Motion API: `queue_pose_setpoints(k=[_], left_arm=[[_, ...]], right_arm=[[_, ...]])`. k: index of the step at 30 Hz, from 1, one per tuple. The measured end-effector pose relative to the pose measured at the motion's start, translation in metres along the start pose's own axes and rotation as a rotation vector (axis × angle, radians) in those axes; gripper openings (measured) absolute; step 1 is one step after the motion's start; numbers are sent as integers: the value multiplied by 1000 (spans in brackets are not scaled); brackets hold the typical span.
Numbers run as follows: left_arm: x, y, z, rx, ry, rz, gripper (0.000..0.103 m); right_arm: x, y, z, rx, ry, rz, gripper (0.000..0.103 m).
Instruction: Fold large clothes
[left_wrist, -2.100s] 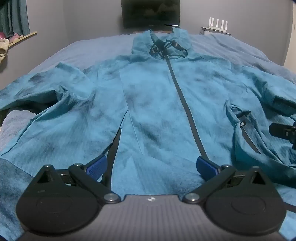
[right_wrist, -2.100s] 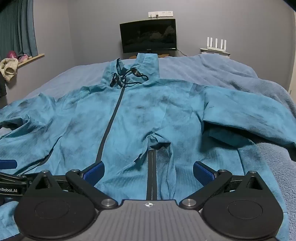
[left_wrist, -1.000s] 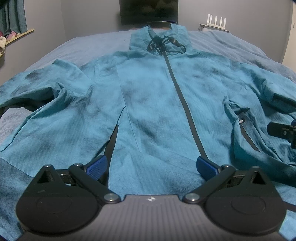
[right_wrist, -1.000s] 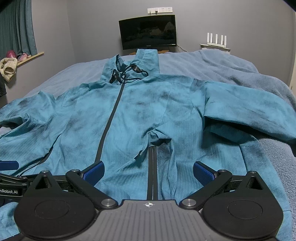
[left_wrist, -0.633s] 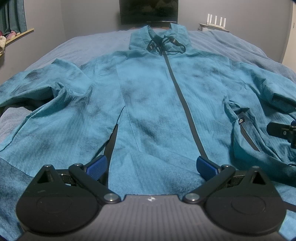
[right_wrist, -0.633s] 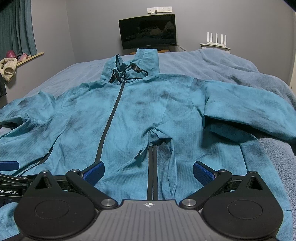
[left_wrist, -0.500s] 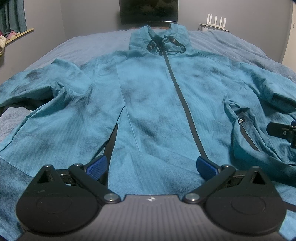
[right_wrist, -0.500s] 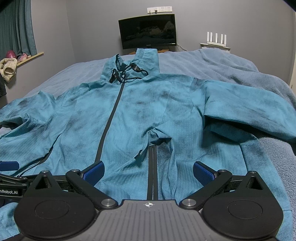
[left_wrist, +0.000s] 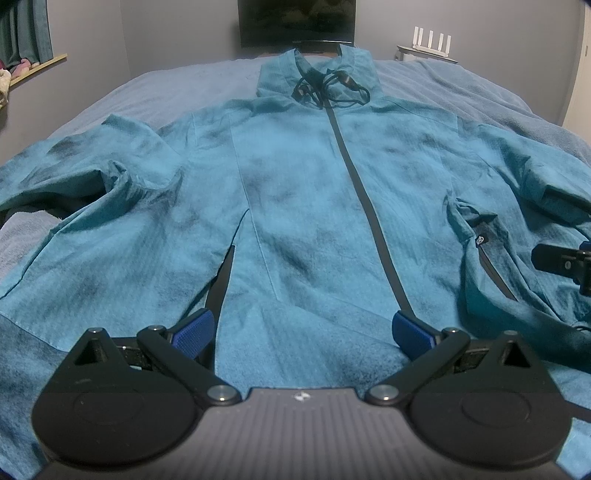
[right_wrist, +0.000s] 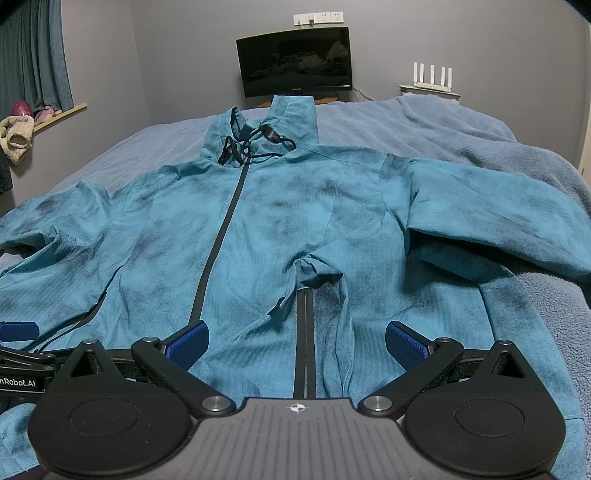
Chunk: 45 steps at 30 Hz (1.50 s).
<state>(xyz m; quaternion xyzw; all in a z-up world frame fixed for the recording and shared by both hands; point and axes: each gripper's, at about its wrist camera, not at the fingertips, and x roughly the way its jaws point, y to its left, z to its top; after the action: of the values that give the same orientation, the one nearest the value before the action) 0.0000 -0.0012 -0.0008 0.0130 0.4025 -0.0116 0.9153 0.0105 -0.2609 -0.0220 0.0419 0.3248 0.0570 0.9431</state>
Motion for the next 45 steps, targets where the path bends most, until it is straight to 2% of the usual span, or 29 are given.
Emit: queue_pose_setpoints(k=[16, 19, 24, 27, 28, 32, 34, 36, 40, 43, 45], left_arm=[[0, 0, 1, -1, 2, -2, 103], [0, 0, 0, -2, 3, -2, 103], [2, 0, 2, 4, -5, 12, 103], [-9, 1, 9, -2, -47, 11, 103], [-13, 3, 12, -6, -71, 9, 103], [-43, 10, 36, 10, -203, -9, 103], [-53, 13, 56, 30, -236, -23, 103], [-59, 18, 76, 47, -247, -59, 103], [-50, 27, 94, 95, -267, -149, 103], [-23, 27, 93, 144, -214, -98, 103], [-5, 27, 81, 156, -177, -66, 103]], right_arm=[[1, 1, 0, 2, 3, 1, 103], [4, -1, 9, 3, 1, 1, 103], [6, -2, 0, 26, -25, 9, 103], [-12, -12, 4, 61, -100, 21, 103], [-25, -12, 7, 57, -150, 12, 103], [-49, -8, 25, -27, -282, -97, 103], [-58, -7, 27, -60, -324, -107, 103], [-61, -18, 35, -19, -307, -71, 103], [-57, -60, 40, 156, -250, 22, 103], [-49, -94, 43, 223, -231, -46, 103], [-49, -125, 41, 327, -201, -90, 103]])
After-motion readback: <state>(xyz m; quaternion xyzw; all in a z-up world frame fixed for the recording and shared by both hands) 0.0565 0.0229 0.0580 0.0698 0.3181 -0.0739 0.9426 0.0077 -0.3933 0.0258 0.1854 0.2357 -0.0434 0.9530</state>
